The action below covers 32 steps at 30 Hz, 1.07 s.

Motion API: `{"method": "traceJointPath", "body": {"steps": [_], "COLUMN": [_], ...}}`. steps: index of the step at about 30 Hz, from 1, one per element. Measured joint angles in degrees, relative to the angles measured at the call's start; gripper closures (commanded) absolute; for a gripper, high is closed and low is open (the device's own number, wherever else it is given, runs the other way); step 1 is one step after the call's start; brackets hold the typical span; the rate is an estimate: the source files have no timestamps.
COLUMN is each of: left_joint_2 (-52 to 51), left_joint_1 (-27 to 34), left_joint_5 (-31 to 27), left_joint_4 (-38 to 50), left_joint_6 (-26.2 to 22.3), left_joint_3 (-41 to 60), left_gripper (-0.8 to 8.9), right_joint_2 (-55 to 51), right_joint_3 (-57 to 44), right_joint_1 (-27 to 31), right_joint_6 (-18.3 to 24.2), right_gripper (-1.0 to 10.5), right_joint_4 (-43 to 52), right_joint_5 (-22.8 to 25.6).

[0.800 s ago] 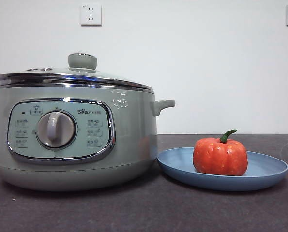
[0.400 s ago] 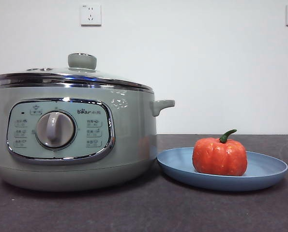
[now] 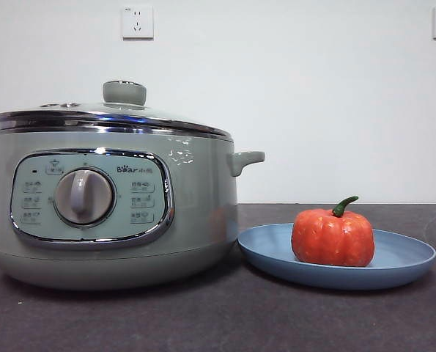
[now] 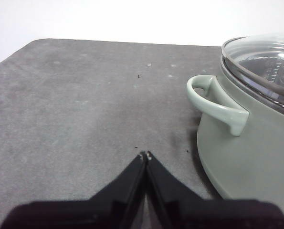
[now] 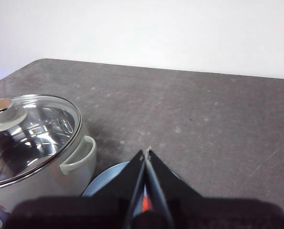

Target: Take the pumpkin out from the steamer,put the pumpkin in the blue plate,close the lid

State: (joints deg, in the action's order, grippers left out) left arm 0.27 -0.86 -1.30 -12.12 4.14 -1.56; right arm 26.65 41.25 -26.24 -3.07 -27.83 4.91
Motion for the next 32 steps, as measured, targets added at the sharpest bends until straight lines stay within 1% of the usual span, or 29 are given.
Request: {"method": "traceJointPath", "body": {"steps": [16,17,19,21,23,24,26,28,32], "left_joint_2": [0.00,0.00,0.00,0.00,0.00,0.00,0.00,0.00,0.00], "left_joint_1": [0.00,0.00,0.00,0.00,0.00,0.00,0.00,0.00,0.00], "left_joint_5": [0.00,0.00,0.00,0.00,0.00,0.00,0.00,0.00,0.00], "left_joint_4": [0.00,0.00,-0.02,0.00,0.00,-0.02,-0.02,0.00,0.00], "left_joint_6": [0.00,0.00,0.00,0.00,0.00,0.00,0.00,0.00,0.00], "left_joint_3": [0.00,0.00,0.00,0.00,0.00,0.00,0.00,0.00,0.00], "left_gripper": [8.16,8.16,8.16,8.16,8.16,8.16,8.16,8.16,8.16], "right_joint_2": [-0.07,-0.22,-0.63,-1.97,-4.24,-5.55,-8.55,-11.63,-16.65], "right_joint_3": [0.00,0.00,-0.26,-2.08,-5.62,-7.63,-12.70,-17.99,-27.02], "right_joint_1": [-0.02,0.00,0.33,2.49,6.03,7.93,12.26,15.91,19.85], "right_joint_6": [0.09,0.59,2.95,5.62,7.32,7.69,8.09,8.26,8.09], "right_gripper": [9.5,9.5,9.5,9.5,9.5,9.5,9.5,9.5,9.5], "right_joint_4": [-0.02,-0.04,0.33,2.56,6.10,7.61,10.67,12.92,17.75], "right_joint_5": [0.09,0.63,2.71,3.50,2.71,1.29,-3.06,-5.79,-6.40]}}
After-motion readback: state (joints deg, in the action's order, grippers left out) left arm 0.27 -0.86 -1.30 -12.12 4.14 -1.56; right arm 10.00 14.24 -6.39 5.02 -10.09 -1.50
